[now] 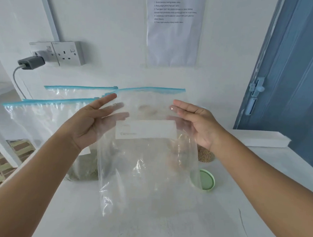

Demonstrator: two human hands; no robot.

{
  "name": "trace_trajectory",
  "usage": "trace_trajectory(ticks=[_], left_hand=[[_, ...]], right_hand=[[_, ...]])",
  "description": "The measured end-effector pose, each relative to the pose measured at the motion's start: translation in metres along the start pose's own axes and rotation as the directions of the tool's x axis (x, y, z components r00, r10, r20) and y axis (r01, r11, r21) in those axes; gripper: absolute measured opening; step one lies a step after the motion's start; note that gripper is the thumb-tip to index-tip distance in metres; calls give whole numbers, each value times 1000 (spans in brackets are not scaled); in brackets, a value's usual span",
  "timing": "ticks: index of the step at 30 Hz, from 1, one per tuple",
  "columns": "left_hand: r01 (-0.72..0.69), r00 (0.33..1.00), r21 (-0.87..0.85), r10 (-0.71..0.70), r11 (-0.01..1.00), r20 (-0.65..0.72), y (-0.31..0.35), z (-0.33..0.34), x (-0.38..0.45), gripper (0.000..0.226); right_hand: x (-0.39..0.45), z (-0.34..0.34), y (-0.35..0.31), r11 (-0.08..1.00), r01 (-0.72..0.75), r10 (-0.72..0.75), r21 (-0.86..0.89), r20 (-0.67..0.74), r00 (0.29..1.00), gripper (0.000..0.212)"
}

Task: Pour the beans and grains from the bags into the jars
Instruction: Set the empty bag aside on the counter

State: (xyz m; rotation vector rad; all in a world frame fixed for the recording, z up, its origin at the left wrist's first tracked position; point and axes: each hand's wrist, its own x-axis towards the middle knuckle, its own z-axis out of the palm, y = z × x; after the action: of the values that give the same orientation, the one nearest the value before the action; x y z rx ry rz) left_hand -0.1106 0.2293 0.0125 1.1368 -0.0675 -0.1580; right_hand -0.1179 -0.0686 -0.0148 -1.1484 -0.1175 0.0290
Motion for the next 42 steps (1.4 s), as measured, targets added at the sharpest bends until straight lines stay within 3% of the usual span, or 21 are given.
trace_trajectory(ticks=[8, 16, 26, 32, 37, 42], left_hand=[[4, 1000, 28, -4, 1000, 1, -25, 66, 16, 35], [3, 1000, 71, 0, 998, -29, -80, 187, 38, 31], [234, 970, -86, -239, 968, -51, -184, 332, 58, 23], [377, 913, -115, -390, 919, -119, -247, 352, 92, 23], [464, 871, 5, -456, 886, -182, -309, 344, 104, 28], [493, 868, 159, -473, 855, -151, -341, 329, 115, 36]], right_hand=[[-3, -64, -33, 1000, 3, -2, 22, -59, 998, 32], [-13, -191, -84, 997, -69, 66, -26, -96, 993, 27], [-43, -362, -130, 956, -293, 285, -6, -208, 936, 21], [-52, -423, -119, 928, -372, 352, 0, -329, 876, 24], [-63, -457, -70, 871, -480, 380, -105, -475, 794, 25], [-65, -474, -39, 830, -534, 403, -161, -489, 773, 35]])
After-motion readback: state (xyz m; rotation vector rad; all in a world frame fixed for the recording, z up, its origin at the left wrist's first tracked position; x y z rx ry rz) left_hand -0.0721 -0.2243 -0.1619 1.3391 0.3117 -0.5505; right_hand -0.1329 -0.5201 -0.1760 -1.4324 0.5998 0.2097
